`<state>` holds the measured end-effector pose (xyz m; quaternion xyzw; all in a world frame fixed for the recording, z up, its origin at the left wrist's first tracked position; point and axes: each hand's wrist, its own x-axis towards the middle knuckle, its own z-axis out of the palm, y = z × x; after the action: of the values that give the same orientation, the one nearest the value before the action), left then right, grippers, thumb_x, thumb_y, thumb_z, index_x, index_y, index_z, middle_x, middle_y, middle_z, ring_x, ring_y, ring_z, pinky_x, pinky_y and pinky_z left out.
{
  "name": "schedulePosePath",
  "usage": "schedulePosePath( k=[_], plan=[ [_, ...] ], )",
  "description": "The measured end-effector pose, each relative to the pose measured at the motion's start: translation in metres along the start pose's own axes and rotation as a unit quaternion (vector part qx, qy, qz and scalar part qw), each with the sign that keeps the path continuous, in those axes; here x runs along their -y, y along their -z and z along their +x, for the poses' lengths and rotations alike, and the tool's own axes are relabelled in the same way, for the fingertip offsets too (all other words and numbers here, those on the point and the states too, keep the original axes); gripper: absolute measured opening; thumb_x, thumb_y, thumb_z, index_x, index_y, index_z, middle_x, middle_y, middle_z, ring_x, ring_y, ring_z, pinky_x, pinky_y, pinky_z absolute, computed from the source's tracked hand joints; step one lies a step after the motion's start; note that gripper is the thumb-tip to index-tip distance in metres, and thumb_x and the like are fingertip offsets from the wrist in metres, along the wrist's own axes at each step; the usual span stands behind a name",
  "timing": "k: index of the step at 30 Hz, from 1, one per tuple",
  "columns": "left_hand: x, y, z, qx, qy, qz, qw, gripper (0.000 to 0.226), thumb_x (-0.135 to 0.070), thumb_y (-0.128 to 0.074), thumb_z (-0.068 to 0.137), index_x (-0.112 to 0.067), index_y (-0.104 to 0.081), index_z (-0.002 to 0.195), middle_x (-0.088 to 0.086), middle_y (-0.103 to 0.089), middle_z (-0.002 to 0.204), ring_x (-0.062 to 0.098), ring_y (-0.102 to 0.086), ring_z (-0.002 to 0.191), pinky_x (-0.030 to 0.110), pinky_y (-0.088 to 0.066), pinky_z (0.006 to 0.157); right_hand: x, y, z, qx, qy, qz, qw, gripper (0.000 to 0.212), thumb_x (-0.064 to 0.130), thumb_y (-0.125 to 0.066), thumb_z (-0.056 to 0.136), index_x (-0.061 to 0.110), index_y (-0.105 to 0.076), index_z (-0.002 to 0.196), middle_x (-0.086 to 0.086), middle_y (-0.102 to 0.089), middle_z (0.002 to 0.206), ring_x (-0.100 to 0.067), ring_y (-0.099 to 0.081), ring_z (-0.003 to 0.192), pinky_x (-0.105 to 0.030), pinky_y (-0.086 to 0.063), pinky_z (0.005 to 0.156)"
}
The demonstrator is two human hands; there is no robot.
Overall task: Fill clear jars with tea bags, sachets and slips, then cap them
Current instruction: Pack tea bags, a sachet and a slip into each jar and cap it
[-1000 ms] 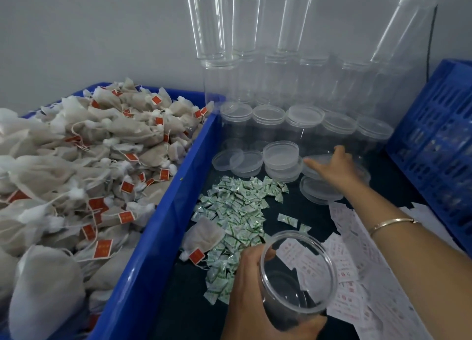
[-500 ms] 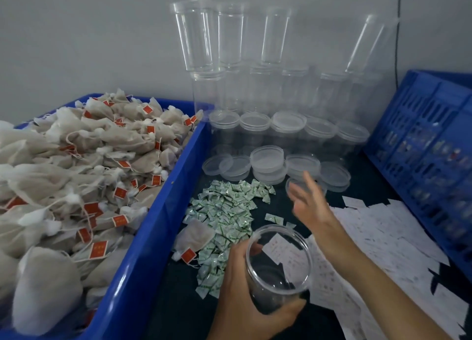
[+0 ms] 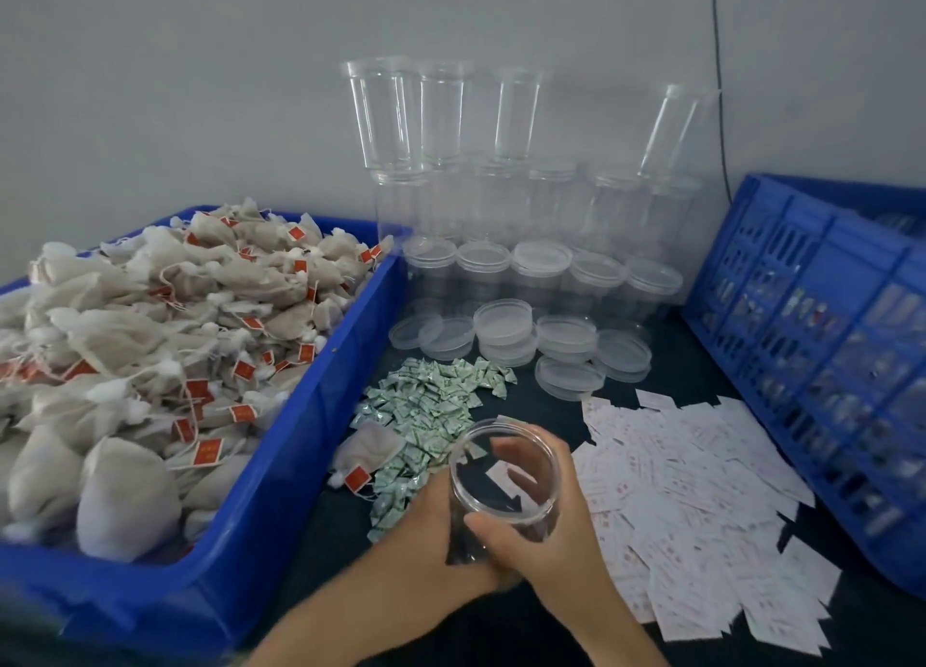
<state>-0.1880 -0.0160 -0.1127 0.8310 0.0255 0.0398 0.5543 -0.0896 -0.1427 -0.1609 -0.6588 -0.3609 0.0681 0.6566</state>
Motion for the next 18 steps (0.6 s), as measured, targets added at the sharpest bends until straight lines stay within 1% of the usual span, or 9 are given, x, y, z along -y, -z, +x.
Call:
schedulePosePath(
  k=[2, 4, 6, 8, 10, 12, 13, 16, 18],
  plan=[
    [-0.026, 0.03, -0.011, 0.025, 0.012, 0.13, 0.991, 0.057, -0.063, -0.068, 0.073, -0.07, -0.033, 0.117, -0.043, -0.047, 0.121, -0.019, -0.045, 0.115, 0.011, -0.043, 0.099, -0.001, -0.003, 0.0, -0.006, -0.005, 0.01, 1.0, 0.076, 0.04, -0.087, 0.07, 0.024, -0.049, 0.134, 0.008, -0.063, 0.128, -0.014, -0.058, 0.125, -0.017, -0.045, 0.1],
    [-0.044, 0.066, -0.011, -0.052, -0.004, 0.197, 0.979, 0.059, -0.076, -0.051, 0.07, -0.054, -0.043, 0.124, -0.04, -0.049, 0.119, -0.017, -0.048, 0.112, 0.018, -0.046, 0.098, -0.003, -0.006, -0.003, -0.015, -0.01, 0.014, 1.0, 0.084, 0.054, -0.086, 0.067, 0.024, -0.048, 0.136, 0.008, -0.062, 0.13, -0.015, -0.056, 0.128, -0.021, -0.043, 0.105],
    [-0.056, 0.104, -0.001, -0.171, -0.025, 0.146, 0.974, 0.035, -0.057, -0.055, 0.081, -0.04, -0.058, 0.112, -0.031, -0.062, 0.107, -0.016, -0.055, 0.1, 0.013, -0.046, 0.083, -0.007, -0.009, -0.006, -0.029, -0.016, 0.025, 0.999, 0.089, 0.061, -0.085, 0.065, 0.026, -0.047, 0.138, 0.007, -0.062, 0.129, -0.015, -0.055, 0.128, -0.021, -0.041, 0.107],
    [-0.044, 0.14, 0.021, -0.265, -0.015, 0.164, 0.95, 0.015, -0.026, -0.056, 0.094, -0.028, -0.062, 0.108, -0.019, -0.066, 0.1, -0.008, -0.059, 0.092, 0.013, -0.041, 0.075, -0.01, -0.012, -0.009, -0.04, -0.017, 0.034, 0.998, 0.088, 0.063, -0.085, 0.064, 0.035, -0.046, 0.138, 0.006, -0.062, 0.13, -0.013, -0.056, 0.128, -0.018, -0.041, 0.106],
    [-0.017, 0.168, 0.043, -0.284, 0.052, 0.251, 0.924, 0.026, -0.01, -0.05, 0.097, -0.02, -0.059, 0.118, -0.008, -0.062, 0.113, 0.005, -0.057, 0.098, 0.018, -0.041, 0.076, -0.012, -0.014, -0.011, -0.05, -0.013, 0.037, 0.998, 0.082, 0.064, -0.085, 0.063, 0.046, -0.047, 0.134, 0.006, -0.061, 0.131, -0.012, -0.055, 0.128, -0.018, -0.041, 0.106],
    [0.018, 0.184, 0.056, -0.238, 0.124, 0.358, 0.894, 0.041, -0.002, -0.045, 0.096, -0.017, -0.051, 0.133, 0.005, -0.055, 0.132, 0.019, -0.053, 0.114, 0.028, -0.042, 0.088, -0.013, -0.015, -0.011, -0.055, -0.009, 0.034, 0.998, 0.082, 0.065, -0.084, 0.063, 0.049, -0.046, 0.133, 0.008, -0.063, 0.127, -0.012, -0.056, 0.127, -0.02, -0.041, 0.107],
    [0.037, 0.189, 0.06, -0.178, 0.162, 0.424, 0.873, 0.048, -0.004, -0.046, 0.096, -0.017, -0.042, 0.142, 0.008, -0.045, 0.144, 0.024, -0.048, 0.125, 0.033, -0.041, 0.096, -0.014, -0.015, -0.011, -0.055, -0.007, 0.031, 0.998, 0.082, 0.065, -0.084, 0.063, 0.049, -0.045, 0.133, 0.01, -0.063, 0.125, -0.012, -0.056, 0.127, -0.02, -0.041, 0.108],
    [0.077, 0.194, 0.07, 0.018, 0.271, 0.588, 0.762, 0.076, -0.042, -0.047, 0.098, -0.029, 0.002, 0.154, 0.003, 0.001, 0.163, 0.03, -0.01, 0.148, 0.047, -0.018, 0.118, -0.015, -0.015, -0.01, -0.055, 0.002, 0.024, 0.998, 0.085, 0.067, -0.082, 0.063, 0.05, -0.042, 0.135, 0.013, -0.063, 0.124, -0.01, -0.056, 0.125, -0.02, -0.041, 0.107],
    [0.082, 0.192, 0.075, 0.047, 0.311, 0.568, 0.76, 0.074, -0.051, -0.039, 0.098, -0.033, 0.007, 0.153, 0.0, 0.003, 0.163, 0.027, -0.003, 0.15, 0.05, -0.007, 0.12, -0.017, -0.014, -0.01, -0.054, 0.003, 0.02, 0.998, 0.084, 0.068, -0.082, 0.063, 0.05, -0.043, 0.135, 0.012, -0.063, 0.124, -0.01, -0.056, 0.126, -0.021, -0.042, 0.107]
  ],
)
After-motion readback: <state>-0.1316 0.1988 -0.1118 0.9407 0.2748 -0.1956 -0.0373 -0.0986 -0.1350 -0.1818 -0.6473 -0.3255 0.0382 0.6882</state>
